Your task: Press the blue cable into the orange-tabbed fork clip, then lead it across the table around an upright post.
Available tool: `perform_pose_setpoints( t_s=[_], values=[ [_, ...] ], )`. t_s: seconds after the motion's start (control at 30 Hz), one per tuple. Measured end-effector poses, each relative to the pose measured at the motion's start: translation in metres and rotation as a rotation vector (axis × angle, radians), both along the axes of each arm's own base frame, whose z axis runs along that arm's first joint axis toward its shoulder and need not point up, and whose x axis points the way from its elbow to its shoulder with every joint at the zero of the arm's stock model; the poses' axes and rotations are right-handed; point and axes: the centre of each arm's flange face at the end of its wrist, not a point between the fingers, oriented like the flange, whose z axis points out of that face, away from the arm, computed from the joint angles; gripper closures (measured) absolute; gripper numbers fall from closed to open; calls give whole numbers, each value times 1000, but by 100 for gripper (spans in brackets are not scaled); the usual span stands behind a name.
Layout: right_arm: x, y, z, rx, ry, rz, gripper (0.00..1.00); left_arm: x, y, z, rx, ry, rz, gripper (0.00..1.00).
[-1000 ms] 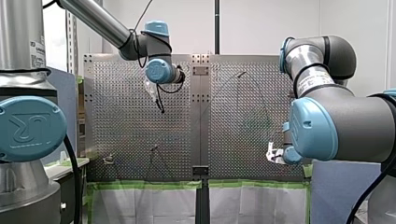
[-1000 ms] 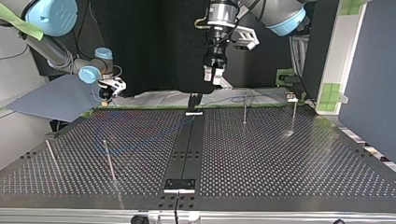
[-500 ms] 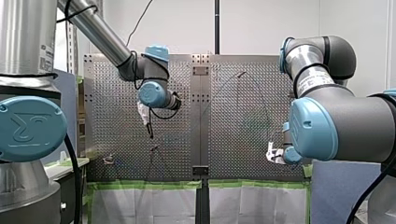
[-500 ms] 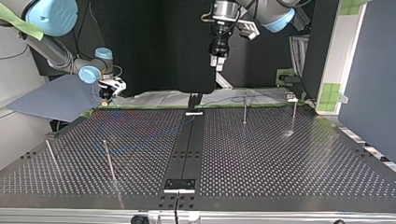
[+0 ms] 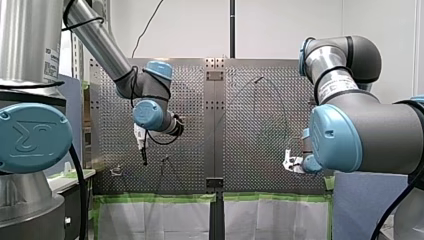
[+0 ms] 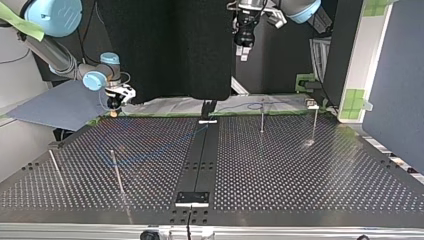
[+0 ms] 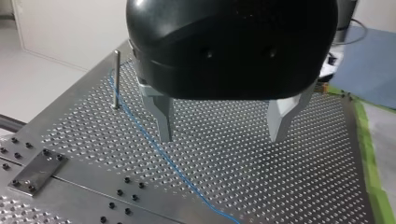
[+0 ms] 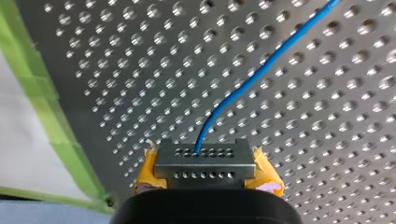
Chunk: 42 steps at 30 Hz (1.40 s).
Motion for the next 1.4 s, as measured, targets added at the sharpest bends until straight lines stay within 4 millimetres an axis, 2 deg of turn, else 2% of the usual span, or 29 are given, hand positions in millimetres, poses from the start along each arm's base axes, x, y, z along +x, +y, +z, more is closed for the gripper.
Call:
perform_pose_setpoints(
  t_s=[0.23,0.53,0.77,1.07,1.4],
  values=[
    [2,-1,5,-14,-5,14,100,-2,3,-3,9,6,-1,2],
    [5,-2,6,-22,-14,16,100,3,-6,-1,-9,-41,-63,2],
    [8,-1,6,-19,-26,17,100,-4,-5,-29,9,-21,-126,2],
    [13,2,5,-14,-27,26,100,1,-10,-60,7,-16,-141,2],
    [15,2,5,-14,-24,30,100,6,-13,-64,-6,-43,-137,2]
  ],
)
